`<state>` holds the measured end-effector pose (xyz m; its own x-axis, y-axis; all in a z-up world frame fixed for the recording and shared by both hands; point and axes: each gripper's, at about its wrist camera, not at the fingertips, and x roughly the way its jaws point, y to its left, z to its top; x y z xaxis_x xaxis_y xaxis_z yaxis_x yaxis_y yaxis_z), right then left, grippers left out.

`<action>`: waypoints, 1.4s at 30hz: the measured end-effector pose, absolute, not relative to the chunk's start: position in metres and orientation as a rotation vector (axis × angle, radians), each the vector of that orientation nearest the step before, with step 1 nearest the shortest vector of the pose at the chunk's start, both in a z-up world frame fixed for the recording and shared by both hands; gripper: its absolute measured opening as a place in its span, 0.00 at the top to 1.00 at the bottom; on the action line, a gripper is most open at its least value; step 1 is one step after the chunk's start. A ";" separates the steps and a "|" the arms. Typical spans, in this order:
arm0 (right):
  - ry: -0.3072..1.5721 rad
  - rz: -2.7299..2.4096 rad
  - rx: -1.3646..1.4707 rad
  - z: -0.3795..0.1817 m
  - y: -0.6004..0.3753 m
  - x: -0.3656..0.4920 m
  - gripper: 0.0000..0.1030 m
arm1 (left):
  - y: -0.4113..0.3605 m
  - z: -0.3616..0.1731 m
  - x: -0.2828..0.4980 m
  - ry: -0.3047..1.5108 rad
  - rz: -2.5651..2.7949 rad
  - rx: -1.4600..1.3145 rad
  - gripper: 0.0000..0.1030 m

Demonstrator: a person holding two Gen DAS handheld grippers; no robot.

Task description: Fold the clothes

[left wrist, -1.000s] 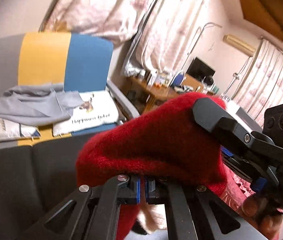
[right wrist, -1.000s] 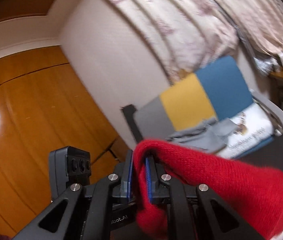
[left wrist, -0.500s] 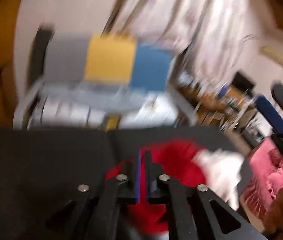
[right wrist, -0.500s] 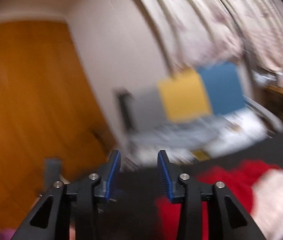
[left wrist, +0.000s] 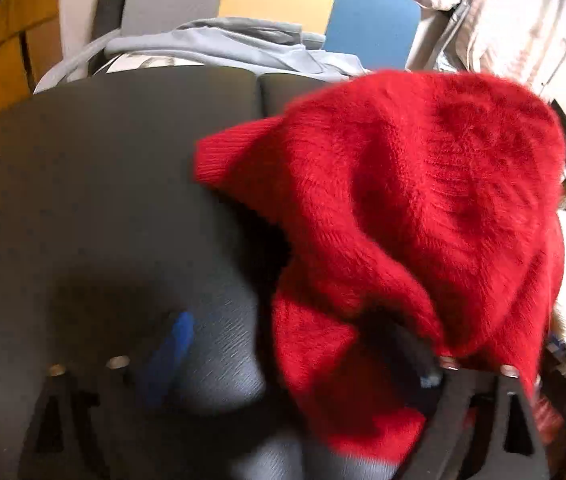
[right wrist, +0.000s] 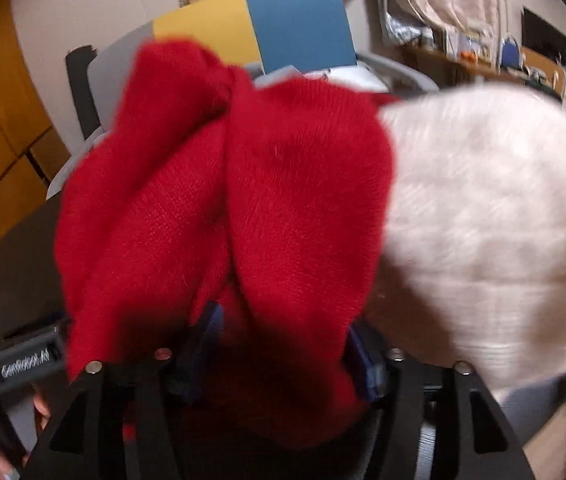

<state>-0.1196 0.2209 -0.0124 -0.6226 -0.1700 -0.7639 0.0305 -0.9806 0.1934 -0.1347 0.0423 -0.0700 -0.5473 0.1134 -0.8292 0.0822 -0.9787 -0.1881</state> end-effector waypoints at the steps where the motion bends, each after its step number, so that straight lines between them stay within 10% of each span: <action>1: -0.278 -2.724 1.280 -0.017 0.219 -0.120 0.41 | 0.050 -0.073 -0.137 -0.262 2.752 -1.464 0.00; 3: -0.309 -2.677 1.253 -0.017 0.215 -0.122 0.63 | 0.059 -0.077 -0.145 -0.183 2.742 -1.452 0.00; 5: -0.398 -2.597 1.216 -0.013 0.213 -0.121 0.73 | 0.060 -0.080 -0.152 -0.169 2.719 -1.432 0.22; 6: -0.441 -2.556 1.198 -0.011 0.212 -0.120 0.76 | 0.056 -0.078 -0.153 -0.196 2.696 -1.415 0.77; 7: -0.495 -2.491 1.171 -0.008 0.206 -0.117 0.80 | 0.053 -0.074 -0.155 -0.181 2.689 -1.430 0.90; 17: -0.519 -2.156 1.104 -0.004 0.130 -0.078 0.70 | -0.016 -0.048 -0.114 -0.053 2.882 -1.361 0.91; 30: -1.325 -2.651 1.205 -0.060 0.409 -0.084 0.60 | -0.023 -0.110 -0.088 0.064 2.923 -1.470 0.88; 42: -1.432 -2.843 1.185 -0.069 0.525 -0.112 0.56 | -0.046 -0.085 -0.087 -0.021 2.961 -1.411 0.79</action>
